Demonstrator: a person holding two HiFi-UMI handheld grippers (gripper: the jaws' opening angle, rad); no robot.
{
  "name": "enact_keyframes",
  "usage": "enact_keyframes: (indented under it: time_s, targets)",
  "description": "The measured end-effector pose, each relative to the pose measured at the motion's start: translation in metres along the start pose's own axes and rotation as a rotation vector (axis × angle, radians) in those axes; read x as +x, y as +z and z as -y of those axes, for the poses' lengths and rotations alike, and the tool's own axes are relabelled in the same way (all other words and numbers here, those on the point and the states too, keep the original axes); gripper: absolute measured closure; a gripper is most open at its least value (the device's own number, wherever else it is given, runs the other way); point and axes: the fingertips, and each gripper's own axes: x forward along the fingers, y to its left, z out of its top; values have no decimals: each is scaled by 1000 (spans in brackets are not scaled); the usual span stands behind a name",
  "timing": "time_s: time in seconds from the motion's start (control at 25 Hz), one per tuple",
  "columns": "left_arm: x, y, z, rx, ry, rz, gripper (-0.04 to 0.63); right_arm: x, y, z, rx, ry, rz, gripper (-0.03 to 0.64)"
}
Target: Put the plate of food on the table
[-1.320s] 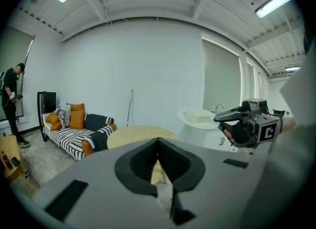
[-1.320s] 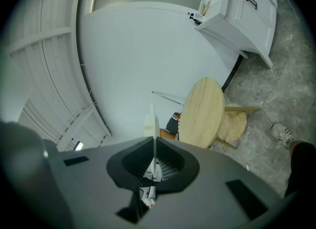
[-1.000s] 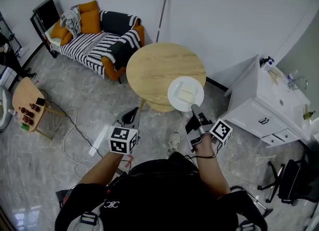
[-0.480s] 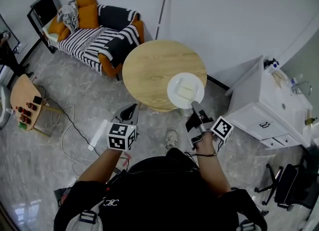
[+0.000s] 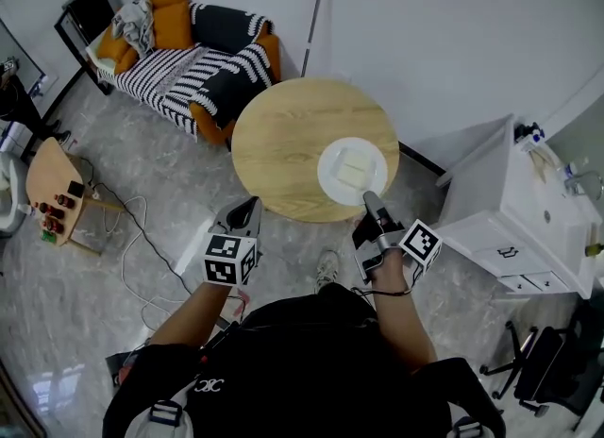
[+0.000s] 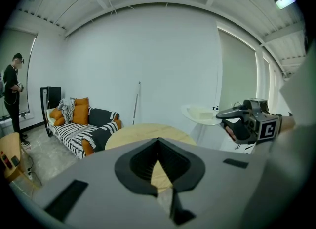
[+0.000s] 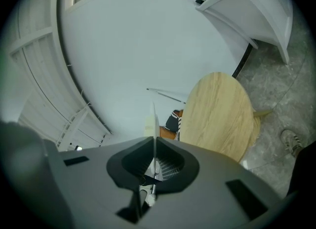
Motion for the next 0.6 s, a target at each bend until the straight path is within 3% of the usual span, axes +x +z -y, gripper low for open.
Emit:
enact_keyframes:
  time_s: [0.32, 0.6]
  targets:
    - [50, 22, -2, -5, 19, -18, 589, 35, 41, 15, 15, -12, -28, 594]
    - [89, 44, 0, -20, 50, -10, 589, 67, 74, 14, -29, 16, -111, 594]
